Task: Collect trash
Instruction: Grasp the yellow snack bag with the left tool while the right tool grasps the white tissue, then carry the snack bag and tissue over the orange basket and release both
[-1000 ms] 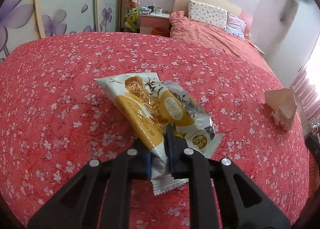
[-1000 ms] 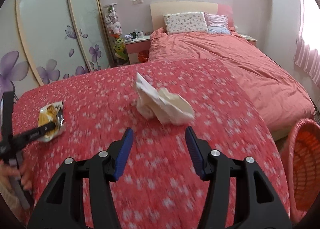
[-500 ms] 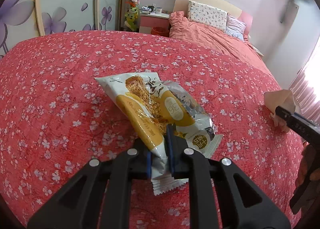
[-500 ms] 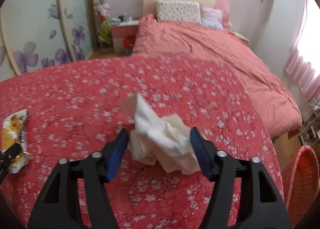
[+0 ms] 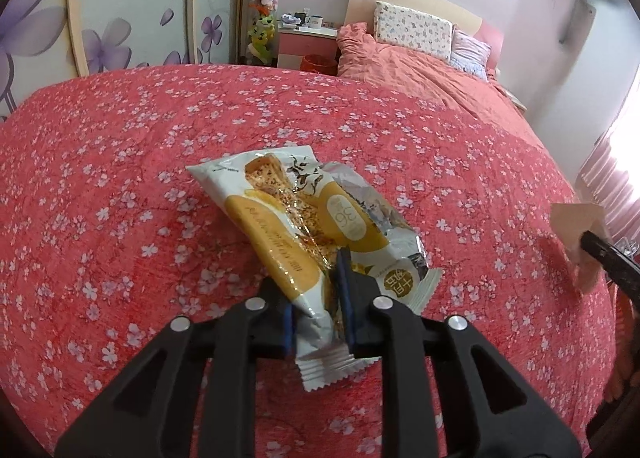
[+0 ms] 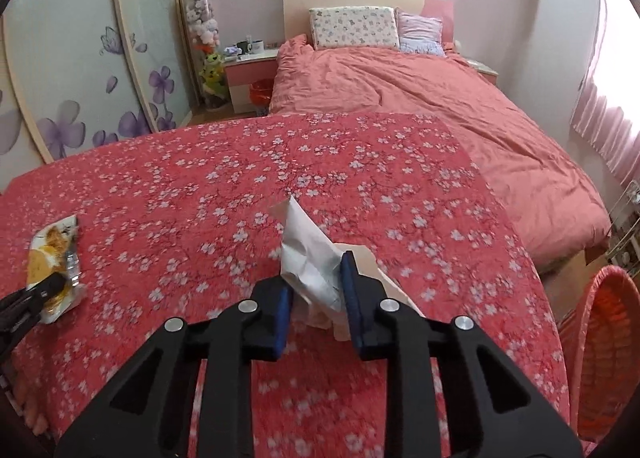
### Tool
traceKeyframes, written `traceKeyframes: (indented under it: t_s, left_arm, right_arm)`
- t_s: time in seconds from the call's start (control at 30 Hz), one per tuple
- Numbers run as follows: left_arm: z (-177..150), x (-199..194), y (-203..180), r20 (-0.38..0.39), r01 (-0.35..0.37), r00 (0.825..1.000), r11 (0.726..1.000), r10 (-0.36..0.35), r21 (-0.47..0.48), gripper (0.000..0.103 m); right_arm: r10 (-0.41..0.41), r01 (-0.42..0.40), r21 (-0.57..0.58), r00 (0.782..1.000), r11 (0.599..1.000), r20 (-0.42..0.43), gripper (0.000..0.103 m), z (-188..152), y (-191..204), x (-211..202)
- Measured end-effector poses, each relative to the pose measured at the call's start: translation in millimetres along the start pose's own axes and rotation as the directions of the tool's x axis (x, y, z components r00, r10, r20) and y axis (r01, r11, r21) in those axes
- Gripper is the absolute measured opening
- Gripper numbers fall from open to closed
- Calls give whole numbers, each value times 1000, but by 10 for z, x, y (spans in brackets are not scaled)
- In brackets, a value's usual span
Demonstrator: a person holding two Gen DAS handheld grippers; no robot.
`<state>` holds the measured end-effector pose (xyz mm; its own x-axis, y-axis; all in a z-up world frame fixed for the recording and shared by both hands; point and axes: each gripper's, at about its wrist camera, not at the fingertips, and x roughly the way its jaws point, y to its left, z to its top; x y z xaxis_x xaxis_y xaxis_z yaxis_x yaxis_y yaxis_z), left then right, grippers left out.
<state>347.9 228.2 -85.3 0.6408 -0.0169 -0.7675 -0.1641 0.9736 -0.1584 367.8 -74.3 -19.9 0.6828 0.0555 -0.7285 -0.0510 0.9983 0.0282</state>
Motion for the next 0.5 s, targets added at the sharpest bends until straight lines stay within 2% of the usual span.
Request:
traceKeyframes:
  t_s: [0.17, 0.27, 0.5]
  left_arm:
    - [28, -24, 27, 2, 88, 996, 995, -88, -37, 13]
    - [1, -164, -33, 37, 93, 995, 996, -93, -9, 12]
    - [-5, -702, -428, 127, 70, 988, 990, -86, 124, 11]
  right_arm:
    - [34, -35, 37, 999, 999, 9, 23, -93, -201, -210]
    - [51, -53, 64, 998, 997, 28, 23, -147, -337, -370]
    - [62, -73, 95, 992, 993, 114, 23, -236, -564, -790]
